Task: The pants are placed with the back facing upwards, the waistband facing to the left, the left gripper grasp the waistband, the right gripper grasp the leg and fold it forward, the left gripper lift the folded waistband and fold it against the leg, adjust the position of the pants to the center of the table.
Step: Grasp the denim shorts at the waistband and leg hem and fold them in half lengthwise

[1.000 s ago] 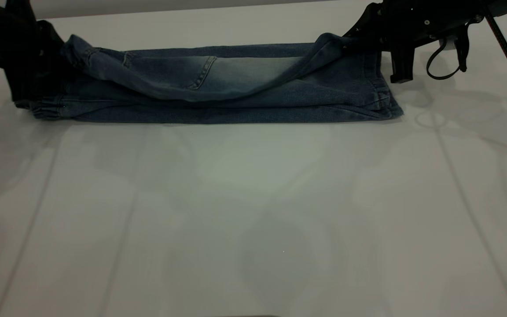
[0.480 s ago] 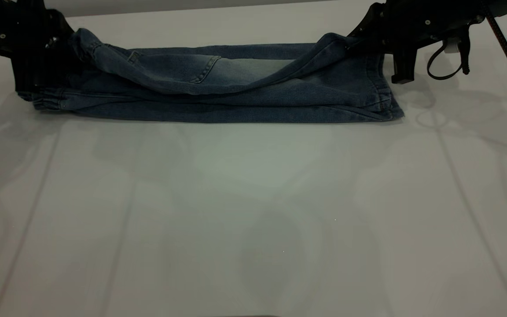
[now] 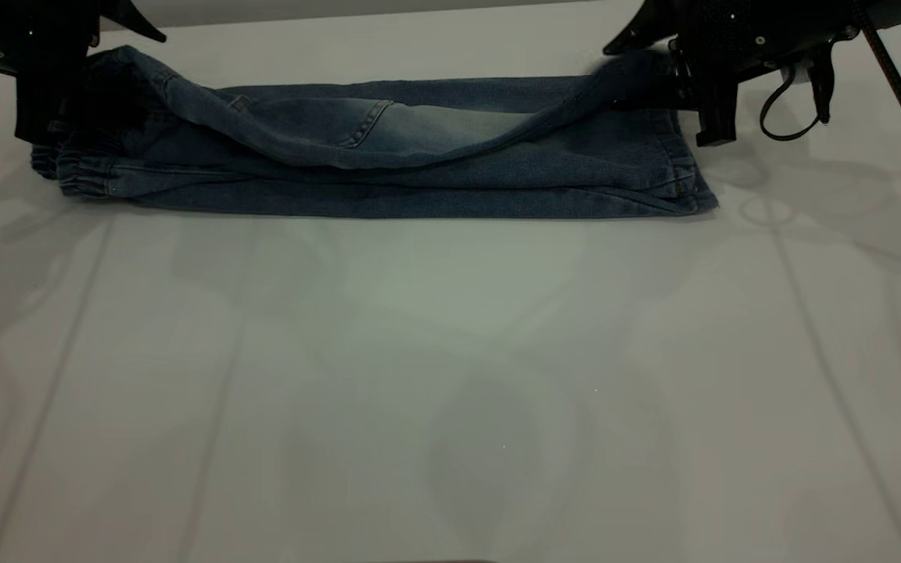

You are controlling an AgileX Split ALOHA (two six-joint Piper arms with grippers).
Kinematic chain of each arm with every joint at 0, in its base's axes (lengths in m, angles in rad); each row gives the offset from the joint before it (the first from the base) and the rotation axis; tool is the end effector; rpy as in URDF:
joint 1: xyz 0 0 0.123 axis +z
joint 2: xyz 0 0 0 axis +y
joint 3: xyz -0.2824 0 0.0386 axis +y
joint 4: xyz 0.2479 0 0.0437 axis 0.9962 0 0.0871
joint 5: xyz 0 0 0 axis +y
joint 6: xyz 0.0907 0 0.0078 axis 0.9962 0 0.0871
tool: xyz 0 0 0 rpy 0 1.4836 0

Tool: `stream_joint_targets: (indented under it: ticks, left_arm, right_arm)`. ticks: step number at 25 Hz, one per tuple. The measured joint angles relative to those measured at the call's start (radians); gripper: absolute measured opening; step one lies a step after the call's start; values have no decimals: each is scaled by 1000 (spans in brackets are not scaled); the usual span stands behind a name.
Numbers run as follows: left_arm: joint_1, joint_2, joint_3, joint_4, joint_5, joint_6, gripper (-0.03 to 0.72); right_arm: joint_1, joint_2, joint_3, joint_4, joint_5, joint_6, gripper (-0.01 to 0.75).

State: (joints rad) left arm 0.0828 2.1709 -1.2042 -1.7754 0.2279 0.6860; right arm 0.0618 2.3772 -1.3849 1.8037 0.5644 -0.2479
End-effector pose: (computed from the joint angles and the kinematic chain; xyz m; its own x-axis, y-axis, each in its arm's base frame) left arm 0.4281 0.0152 0.0894 -0.3980 -0.9028 -0.1631 -0.6240 0.3967 -0.6732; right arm 0.4552 0.0757 0.0534 -0.4114 0.8298 0.3771 0.6984 0.0211 0.7153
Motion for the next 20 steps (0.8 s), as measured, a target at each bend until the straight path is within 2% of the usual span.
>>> stream_joint_targets:
  ticks: [5, 8, 13, 20]
  left_arm:
    - [0, 0, 0, 0, 1, -26, 504]
    - [0, 0, 0, 0, -19, -75, 504]
    - [0, 0, -18, 0, -60, -157, 505]
    - [0, 2, -119, 3, 17, 16, 507]
  right_arm:
    - [0, 0, 0, 0, 9, -10, 454]
    - [0, 0, 0, 0, 14, 1, 468]
    - [0, 0, 0, 0, 101, -25, 470]
    - [0, 0, 0, -1, 201, -149, 470]
